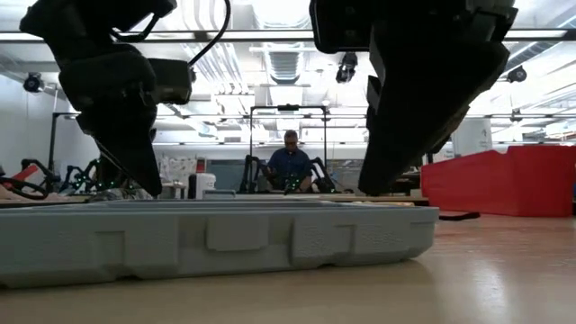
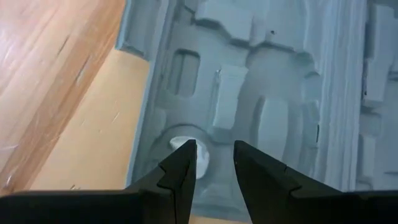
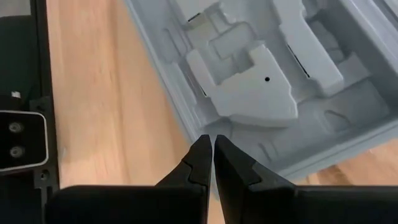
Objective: Prefit tool cases
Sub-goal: Adjust the gray pre-fit tool case
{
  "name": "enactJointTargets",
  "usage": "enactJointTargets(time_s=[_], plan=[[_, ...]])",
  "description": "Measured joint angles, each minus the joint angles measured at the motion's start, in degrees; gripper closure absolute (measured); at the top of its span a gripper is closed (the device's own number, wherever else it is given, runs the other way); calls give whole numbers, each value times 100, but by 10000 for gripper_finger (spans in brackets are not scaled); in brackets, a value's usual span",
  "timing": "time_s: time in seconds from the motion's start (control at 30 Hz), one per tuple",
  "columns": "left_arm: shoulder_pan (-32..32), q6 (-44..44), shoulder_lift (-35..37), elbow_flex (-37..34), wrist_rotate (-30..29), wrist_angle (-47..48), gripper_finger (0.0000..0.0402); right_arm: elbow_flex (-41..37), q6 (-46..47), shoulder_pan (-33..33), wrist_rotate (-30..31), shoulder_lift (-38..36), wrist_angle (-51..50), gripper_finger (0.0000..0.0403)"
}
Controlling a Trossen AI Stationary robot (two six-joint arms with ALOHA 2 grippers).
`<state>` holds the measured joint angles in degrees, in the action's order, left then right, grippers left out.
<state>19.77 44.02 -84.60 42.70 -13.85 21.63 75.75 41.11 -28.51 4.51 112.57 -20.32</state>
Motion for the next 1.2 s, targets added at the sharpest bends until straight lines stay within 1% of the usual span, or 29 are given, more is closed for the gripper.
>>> enactJointTargets(time_s=[0.37, 0.57, 0.77, 0.97, 1.2], plan=[[-11, -480, -8, 201, 109, -107, 288, 80, -252, -8, 0, 2, -48, 403], [-6, -863, -182, 530, 142, -127, 288, 162, -364, -9, 17, -2, -93, 403], [-7, -1203, -429, 667, 351, -49, 288, 162, -316, -22, 37, -3, -354, 403], [-38, -1163, -778, 678, 348, 35, 288, 162, -195, -35, 15, -7, -472, 403], [-55, -740, -963, 673, 274, 187, 288, 162, -45, -33, 20, -10, -887, 403]])
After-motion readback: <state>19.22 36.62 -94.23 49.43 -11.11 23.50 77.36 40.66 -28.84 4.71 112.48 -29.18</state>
